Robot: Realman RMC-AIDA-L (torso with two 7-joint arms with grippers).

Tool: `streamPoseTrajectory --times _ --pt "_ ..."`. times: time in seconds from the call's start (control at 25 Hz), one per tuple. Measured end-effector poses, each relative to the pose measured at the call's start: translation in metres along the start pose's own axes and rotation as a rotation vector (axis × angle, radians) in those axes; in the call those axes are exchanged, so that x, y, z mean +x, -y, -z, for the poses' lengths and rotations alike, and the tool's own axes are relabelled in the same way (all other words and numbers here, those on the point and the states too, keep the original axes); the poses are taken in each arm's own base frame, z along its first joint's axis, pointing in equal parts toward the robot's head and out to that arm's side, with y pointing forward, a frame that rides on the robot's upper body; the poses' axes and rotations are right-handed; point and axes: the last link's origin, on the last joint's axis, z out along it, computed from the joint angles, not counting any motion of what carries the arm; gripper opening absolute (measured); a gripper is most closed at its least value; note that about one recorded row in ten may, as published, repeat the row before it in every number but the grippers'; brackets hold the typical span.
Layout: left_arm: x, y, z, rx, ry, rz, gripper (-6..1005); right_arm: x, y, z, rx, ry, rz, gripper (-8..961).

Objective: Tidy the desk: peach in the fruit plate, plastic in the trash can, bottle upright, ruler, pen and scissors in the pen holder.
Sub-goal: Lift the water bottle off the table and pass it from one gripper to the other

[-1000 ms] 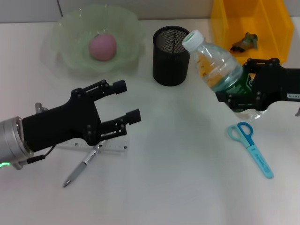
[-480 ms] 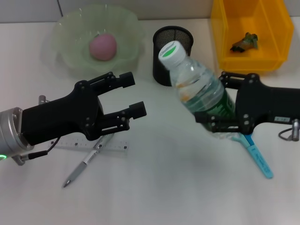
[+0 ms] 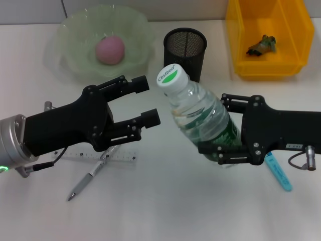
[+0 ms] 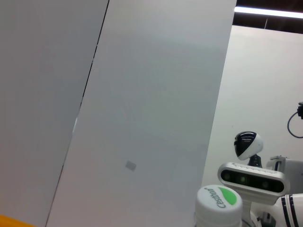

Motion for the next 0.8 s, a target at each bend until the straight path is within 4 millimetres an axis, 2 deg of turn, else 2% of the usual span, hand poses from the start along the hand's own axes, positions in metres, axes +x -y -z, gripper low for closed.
streamPoseTrajectory --times 0.32,0.8 --pt "-0.003 0.0 -0.003 -0.002 -0.005 0.017 764 0.011 0.0 -0.015 -0.034 0.038 0.0 763" --pt "-0.006 0.0 -0.005 -0.003 -0.01 0.035 730 0.016 0.004 -0.033 -0.054 0.078 -0.008 763"
